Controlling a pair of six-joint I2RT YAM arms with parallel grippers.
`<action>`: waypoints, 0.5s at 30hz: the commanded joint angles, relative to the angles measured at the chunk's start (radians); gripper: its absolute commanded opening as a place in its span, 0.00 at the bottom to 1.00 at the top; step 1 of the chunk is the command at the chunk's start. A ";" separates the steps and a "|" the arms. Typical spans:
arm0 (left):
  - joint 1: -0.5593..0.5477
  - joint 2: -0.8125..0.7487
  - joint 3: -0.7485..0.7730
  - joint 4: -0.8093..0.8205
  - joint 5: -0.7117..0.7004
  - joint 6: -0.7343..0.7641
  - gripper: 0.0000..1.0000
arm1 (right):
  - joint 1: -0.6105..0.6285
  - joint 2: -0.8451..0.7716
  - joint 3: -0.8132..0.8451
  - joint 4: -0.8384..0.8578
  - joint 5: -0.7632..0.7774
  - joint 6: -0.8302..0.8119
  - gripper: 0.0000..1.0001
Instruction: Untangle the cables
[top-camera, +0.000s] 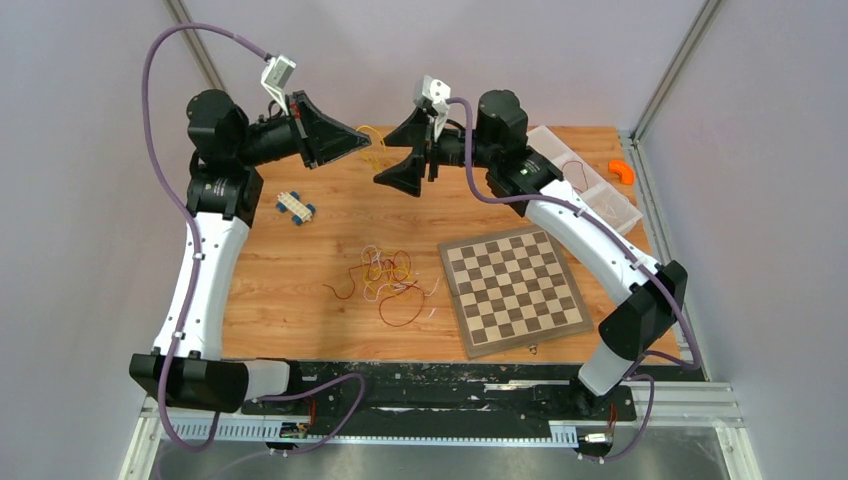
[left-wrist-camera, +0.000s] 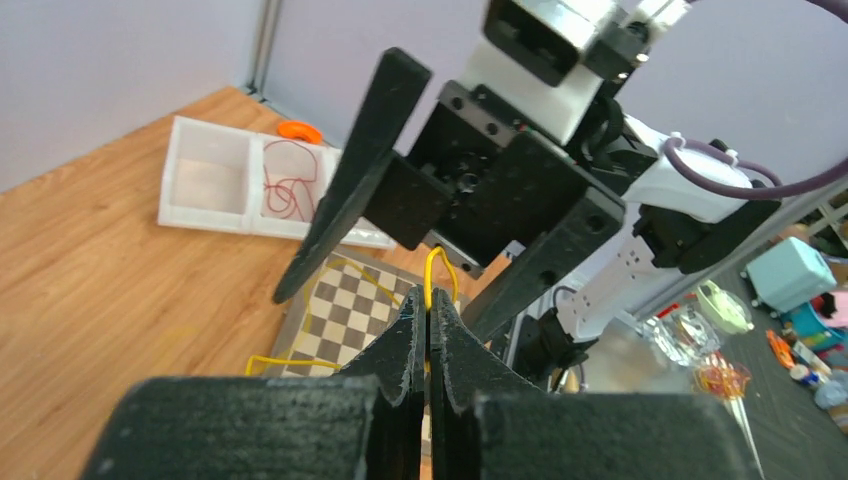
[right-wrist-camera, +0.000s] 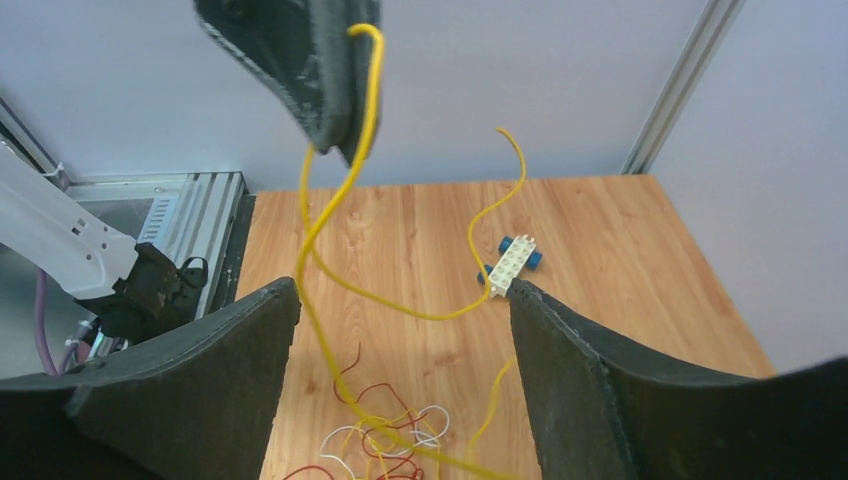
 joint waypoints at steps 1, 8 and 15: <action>-0.041 0.012 -0.005 -0.002 0.018 0.018 0.00 | -0.001 0.006 0.057 -0.001 -0.011 0.058 0.77; -0.095 0.044 -0.049 0.117 -0.019 -0.119 0.00 | 0.000 -0.009 0.015 0.027 -0.054 0.052 0.34; -0.092 0.060 -0.110 0.229 -0.051 -0.254 0.05 | -0.042 -0.063 -0.076 0.044 -0.048 0.051 0.00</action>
